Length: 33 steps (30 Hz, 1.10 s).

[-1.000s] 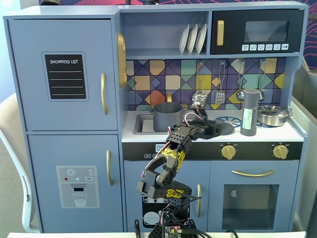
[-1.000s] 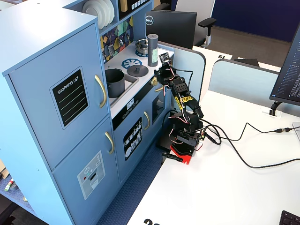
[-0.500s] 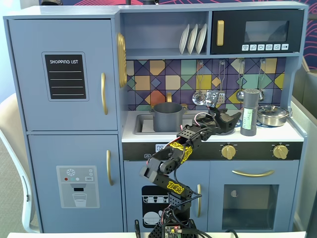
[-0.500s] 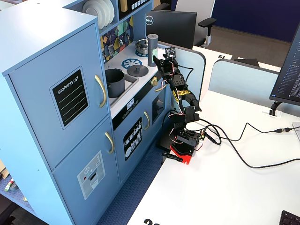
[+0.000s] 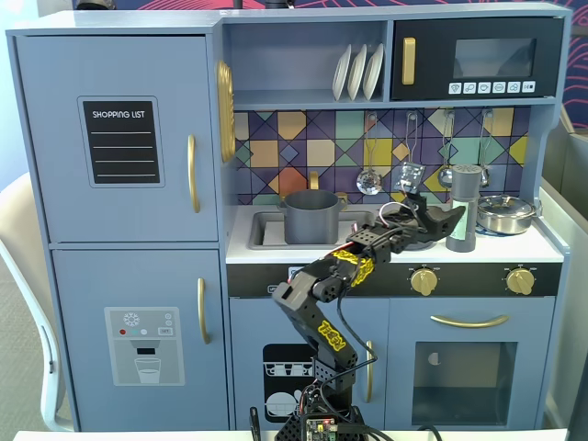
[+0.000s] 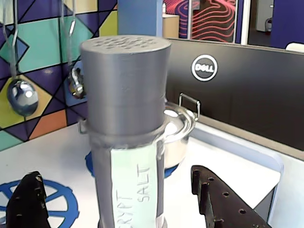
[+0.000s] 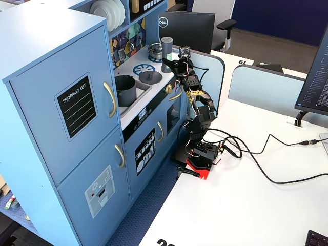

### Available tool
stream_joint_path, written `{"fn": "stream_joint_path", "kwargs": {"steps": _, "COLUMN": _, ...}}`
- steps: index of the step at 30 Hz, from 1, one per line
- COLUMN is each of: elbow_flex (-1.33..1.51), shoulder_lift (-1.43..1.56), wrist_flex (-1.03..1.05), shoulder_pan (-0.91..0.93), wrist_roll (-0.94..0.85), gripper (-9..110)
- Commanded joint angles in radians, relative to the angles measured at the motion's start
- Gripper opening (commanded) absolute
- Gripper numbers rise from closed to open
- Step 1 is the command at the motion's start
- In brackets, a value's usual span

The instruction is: Put salt in the gray recipient

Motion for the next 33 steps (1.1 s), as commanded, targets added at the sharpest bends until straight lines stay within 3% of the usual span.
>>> {"fn": "stream_joint_path", "kwargs": {"steps": 1, "elbow_flex": -0.132, "shoulder_lift": -0.064, "wrist_flex": -0.028, "shoulder_pan": 0.014, "wrist_roll": -0.014, "gripper": 42}}
{"fn": "stream_joint_path", "kwargs": {"steps": 33, "elbow_flex": -0.638, "shoulder_lift": -0.626, "wrist_flex": -0.080, "shoulder_pan": -0.046, "wrist_roll": -0.023, "gripper": 39}}
